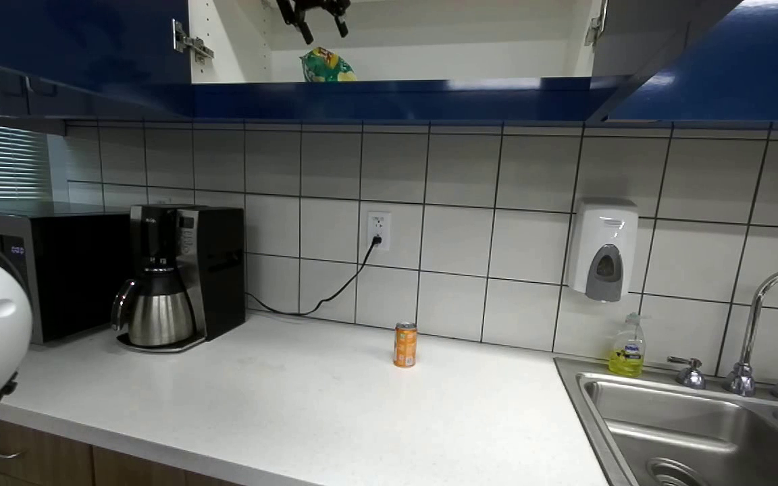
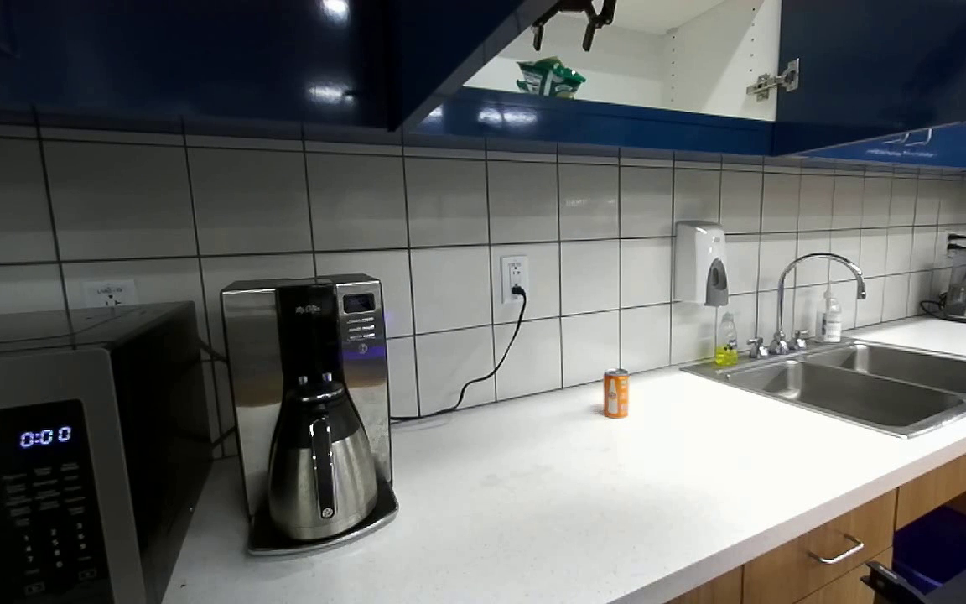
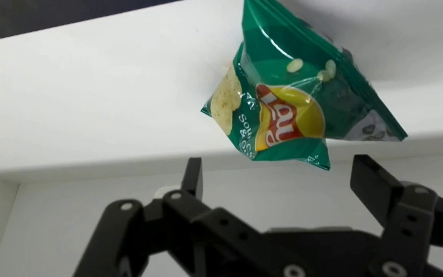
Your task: Pick up the green lays packet and put inside the bottom compartment of the blue cabinet
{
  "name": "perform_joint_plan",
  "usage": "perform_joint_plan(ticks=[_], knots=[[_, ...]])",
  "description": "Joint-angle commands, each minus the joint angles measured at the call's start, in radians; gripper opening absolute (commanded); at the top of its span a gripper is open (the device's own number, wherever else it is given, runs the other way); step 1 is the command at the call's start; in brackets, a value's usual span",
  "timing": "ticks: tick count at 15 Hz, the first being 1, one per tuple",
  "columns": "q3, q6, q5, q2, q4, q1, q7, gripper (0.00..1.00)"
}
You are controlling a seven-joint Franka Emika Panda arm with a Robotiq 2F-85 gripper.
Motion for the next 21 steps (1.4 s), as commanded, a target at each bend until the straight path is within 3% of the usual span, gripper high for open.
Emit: perform_joint_plan(ticks=[1, 7, 14, 21], knots=[[0.002, -0.008, 0.001, -0.052, -0.025, 0.003, 0.033, 1.0], [0.002, -0.044, 0.049, -0.175, -0.127, 0.008, 0.061, 1.0], [-0.007, -0.235, 0.184, -0.402, -0.349, 0.032, 0.058, 1.0], [-0.017, -0.285, 0.29, -0.587, -0.612, 0.038, -0.025, 1.0]])
